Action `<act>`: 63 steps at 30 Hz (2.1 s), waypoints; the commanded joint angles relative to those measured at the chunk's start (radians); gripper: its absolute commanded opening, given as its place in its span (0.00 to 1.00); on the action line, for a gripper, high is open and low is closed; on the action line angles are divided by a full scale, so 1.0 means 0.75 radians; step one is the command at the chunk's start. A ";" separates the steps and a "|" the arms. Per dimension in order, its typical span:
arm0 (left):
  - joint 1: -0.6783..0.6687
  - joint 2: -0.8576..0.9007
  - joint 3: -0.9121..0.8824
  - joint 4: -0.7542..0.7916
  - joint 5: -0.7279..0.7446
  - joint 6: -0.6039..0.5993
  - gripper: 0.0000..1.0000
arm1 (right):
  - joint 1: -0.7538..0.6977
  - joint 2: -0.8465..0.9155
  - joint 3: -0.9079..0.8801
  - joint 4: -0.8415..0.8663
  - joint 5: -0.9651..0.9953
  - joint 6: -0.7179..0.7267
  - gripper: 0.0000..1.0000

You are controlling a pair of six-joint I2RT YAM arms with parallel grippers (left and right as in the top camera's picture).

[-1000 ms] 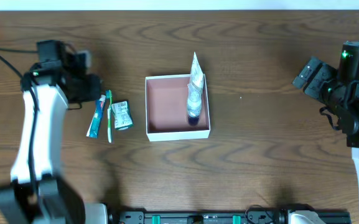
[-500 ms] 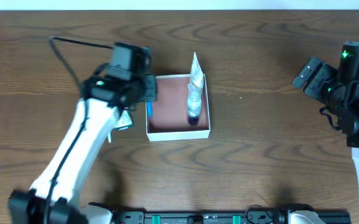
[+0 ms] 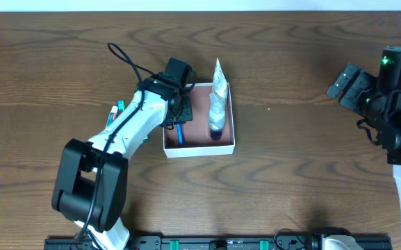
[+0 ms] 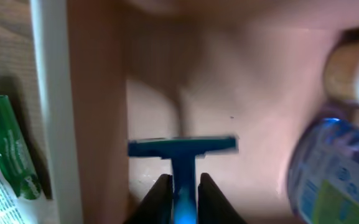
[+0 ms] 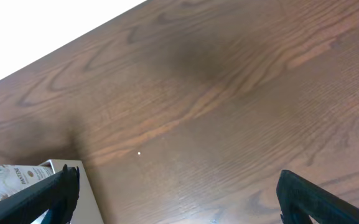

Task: Pack container
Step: 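Carry the razor into the box and release it, then grasp the toothpaste tube with the left gripper and lift it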

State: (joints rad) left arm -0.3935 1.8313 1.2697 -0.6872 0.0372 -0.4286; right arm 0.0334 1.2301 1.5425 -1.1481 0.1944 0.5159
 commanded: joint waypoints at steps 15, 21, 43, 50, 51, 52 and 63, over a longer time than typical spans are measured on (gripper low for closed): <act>0.002 -0.160 0.179 -0.138 0.091 0.179 0.36 | -0.009 -0.002 0.010 -0.001 0.005 0.014 0.99; 0.042 -0.413 0.241 -0.241 -0.158 0.350 0.57 | -0.009 -0.002 0.010 -0.001 0.005 0.014 0.99; 0.682 0.022 0.125 -0.336 -0.095 0.709 0.71 | -0.009 -0.002 0.010 -0.001 0.005 0.014 0.99; 0.738 0.190 0.125 -0.283 -0.099 0.726 0.69 | -0.009 -0.002 0.010 -0.001 0.005 0.014 0.99; 0.746 0.210 0.125 -0.278 -0.099 0.733 0.66 | -0.009 -0.002 0.010 -0.001 0.005 0.014 0.99; 0.756 0.232 0.125 -0.273 -0.099 0.735 0.65 | -0.009 -0.002 0.010 -0.001 0.005 0.014 0.99; 0.787 0.352 0.125 -0.250 -0.036 0.735 0.53 | -0.009 -0.002 0.010 -0.001 0.005 0.014 0.99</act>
State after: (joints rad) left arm 0.1940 2.0460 1.3705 -0.8783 -0.0166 0.1112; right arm 0.0338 1.2301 1.5425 -1.1481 0.1944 0.5159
